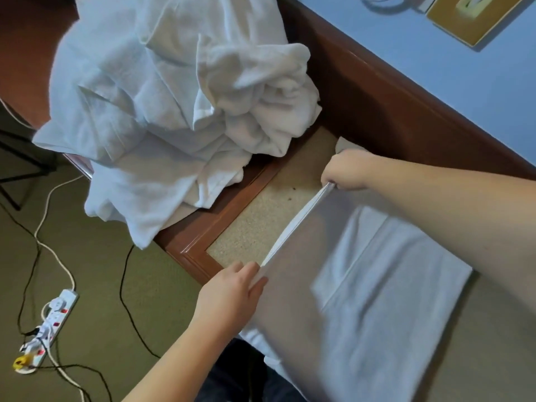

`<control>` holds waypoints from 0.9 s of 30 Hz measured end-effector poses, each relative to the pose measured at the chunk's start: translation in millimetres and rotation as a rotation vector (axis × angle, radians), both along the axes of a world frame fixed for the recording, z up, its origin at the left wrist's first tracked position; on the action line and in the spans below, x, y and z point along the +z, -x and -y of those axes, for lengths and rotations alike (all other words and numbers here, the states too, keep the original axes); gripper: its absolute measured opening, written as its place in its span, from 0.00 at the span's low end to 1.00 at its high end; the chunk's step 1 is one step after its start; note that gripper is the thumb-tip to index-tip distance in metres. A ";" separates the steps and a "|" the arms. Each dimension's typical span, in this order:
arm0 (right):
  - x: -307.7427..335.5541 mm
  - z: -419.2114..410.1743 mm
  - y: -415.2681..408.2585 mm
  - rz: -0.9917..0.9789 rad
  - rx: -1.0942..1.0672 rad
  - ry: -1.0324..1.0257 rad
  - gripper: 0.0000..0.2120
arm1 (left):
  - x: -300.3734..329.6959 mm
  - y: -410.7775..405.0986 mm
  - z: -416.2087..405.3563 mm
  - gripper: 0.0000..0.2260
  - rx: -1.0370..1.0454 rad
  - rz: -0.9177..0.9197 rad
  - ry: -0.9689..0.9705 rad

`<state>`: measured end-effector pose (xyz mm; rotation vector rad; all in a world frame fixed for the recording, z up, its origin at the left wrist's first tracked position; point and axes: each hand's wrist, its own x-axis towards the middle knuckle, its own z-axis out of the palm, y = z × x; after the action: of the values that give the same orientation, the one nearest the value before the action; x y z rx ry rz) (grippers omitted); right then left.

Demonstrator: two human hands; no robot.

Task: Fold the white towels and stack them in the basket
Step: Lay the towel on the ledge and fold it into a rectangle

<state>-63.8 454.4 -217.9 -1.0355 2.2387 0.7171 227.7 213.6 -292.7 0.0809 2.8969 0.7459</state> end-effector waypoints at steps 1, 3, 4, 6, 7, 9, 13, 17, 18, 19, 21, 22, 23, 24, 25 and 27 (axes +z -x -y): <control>2.2 -15.5 0.2 -0.052 -0.007 0.009 0.09 | 0.9 -3.5 -5.3 0.15 -0.011 -0.059 0.007; 0.5 -50.1 -2.5 -0.138 0.006 0.017 0.10 | 7.1 -8.5 -17.7 0.15 -0.020 -0.154 0.007; -0.2 -66.6 -7.5 -0.193 0.007 0.035 0.10 | 11.5 -10.7 -25.6 0.14 -0.022 -0.187 -0.001; 0.1 -94.4 -20.5 -0.307 -0.061 0.112 0.09 | 22.3 -14.6 -41.9 0.13 -0.029 -0.212 -0.038; 0.0 -108.9 -28.1 -0.354 -0.105 0.177 0.13 | 27.7 -17.3 -51.8 0.12 -0.043 -0.217 -0.058; 0.5 -132.5 -42.7 -0.362 -0.147 0.147 0.16 | 37.1 -23.4 -71.4 0.12 -0.092 -0.213 -0.083; 10.4 -181.2 -74.2 -0.407 -0.191 0.159 0.18 | 53.7 -38.1 -118.0 0.11 -0.209 -0.205 -0.128; 18.7 -227.5 -102.7 -0.436 -0.252 0.181 0.17 | 68.6 -52.4 -167.3 0.09 -0.342 -0.170 -0.106; 21.8 -237.6 -110.5 -0.431 -0.261 0.165 0.18 | 70.3 -56.0 -180.0 0.08 -0.372 -0.158 -0.103; 23.8 -248.6 -118.9 -0.426 -0.274 0.137 0.19 | 70.6 -60.1 -193.1 0.08 -0.404 -0.149 -0.099; 24.9 -267.5 -133.1 -0.414 -0.319 0.107 0.21 | 67.2 -67.7 -214.9 0.09 -0.460 -0.139 -0.076; 23.4 -277.6 -140.4 -0.408 -0.340 0.098 0.21 | 64.1 -72.0 -225.3 0.10 -0.486 -0.139 -0.053; 21.5 -285.2 -147.3 -0.401 -0.361 0.086 0.20 | 60.4 -76.4 -233.4 0.11 -0.511 -0.133 -0.026; 16.0 -291.5 -153.6 -0.399 -0.381 0.083 0.20 | 56.0 -80.7 -238.5 0.13 -0.535 -0.118 0.007; 10.8 -296.1 -162.1 -0.395 -0.409 0.087 0.19 | 51.1 -85.4 -243.0 0.14 -0.562 -0.098 0.048; -4.3 -302.8 -178.4 -0.400 -0.465 0.125 0.18 | 40.5 -95.4 -247.3 0.15 -0.607 -0.035 0.117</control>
<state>114.6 757.2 -222.2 -0.4076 2.7593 0.6201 323.0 460.9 -252.2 0.9120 2.6936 0.4609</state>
